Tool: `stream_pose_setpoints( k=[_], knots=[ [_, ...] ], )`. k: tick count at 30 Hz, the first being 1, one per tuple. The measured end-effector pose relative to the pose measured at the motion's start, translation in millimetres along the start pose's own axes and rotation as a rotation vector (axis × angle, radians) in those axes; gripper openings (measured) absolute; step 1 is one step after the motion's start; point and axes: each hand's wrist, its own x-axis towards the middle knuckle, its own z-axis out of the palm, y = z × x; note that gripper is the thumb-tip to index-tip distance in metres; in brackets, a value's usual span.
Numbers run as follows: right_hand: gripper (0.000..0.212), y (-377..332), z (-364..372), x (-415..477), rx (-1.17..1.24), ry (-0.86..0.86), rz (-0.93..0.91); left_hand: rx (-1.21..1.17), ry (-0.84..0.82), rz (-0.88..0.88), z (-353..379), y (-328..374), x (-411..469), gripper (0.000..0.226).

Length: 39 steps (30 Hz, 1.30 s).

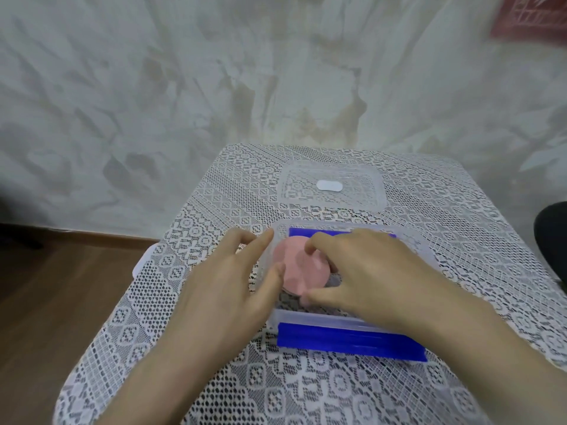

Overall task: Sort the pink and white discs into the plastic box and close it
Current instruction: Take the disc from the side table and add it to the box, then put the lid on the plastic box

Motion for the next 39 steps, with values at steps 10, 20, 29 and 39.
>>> stream_pose_setpoints(
  k=[10,20,29,39],
  knots=[
    [0.042,7,10,11,-0.037,0.101,-0.043,-0.006,-0.036,-0.014,-3,-3,1,0.064],
    [0.037,50,4,-54,0.034,0.378,0.230,-0.040,-0.057,-0.080,1,1,-5,0.058],
    [0.047,53,16,-103,0.271,0.316,0.398,-0.020,-0.058,-0.107,-2,14,-11,0.071],
    [0.045,47,21,-142,0.537,0.367,0.511,0.040,-0.077,-0.025,-14,22,-36,0.066]
  ],
)
